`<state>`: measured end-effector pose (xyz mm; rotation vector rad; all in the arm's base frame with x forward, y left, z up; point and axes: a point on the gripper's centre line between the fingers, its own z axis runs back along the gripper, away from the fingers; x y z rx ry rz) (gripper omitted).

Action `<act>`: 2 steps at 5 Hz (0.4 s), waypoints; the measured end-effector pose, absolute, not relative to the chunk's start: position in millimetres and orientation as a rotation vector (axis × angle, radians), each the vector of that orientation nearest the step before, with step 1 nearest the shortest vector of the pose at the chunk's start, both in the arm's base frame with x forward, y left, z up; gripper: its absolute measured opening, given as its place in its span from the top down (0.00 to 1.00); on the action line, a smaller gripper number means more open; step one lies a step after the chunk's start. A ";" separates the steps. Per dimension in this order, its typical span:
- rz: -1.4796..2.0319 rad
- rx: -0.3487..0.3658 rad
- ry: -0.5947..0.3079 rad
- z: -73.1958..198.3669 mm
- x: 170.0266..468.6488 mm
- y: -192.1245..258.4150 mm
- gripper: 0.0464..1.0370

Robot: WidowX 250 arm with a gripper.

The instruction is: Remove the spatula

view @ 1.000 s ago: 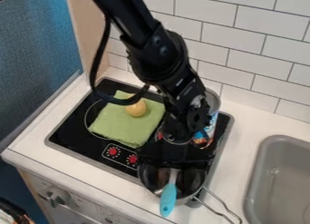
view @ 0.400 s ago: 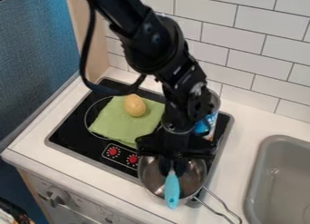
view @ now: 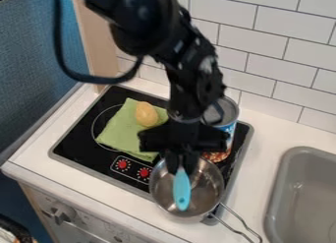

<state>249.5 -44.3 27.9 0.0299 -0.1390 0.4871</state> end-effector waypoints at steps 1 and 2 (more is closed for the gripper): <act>0.573 0.096 -0.126 35.1 241.3 -18.7 0.89; 0.789 0.121 -0.144 39.4 225.4 19.4 0.89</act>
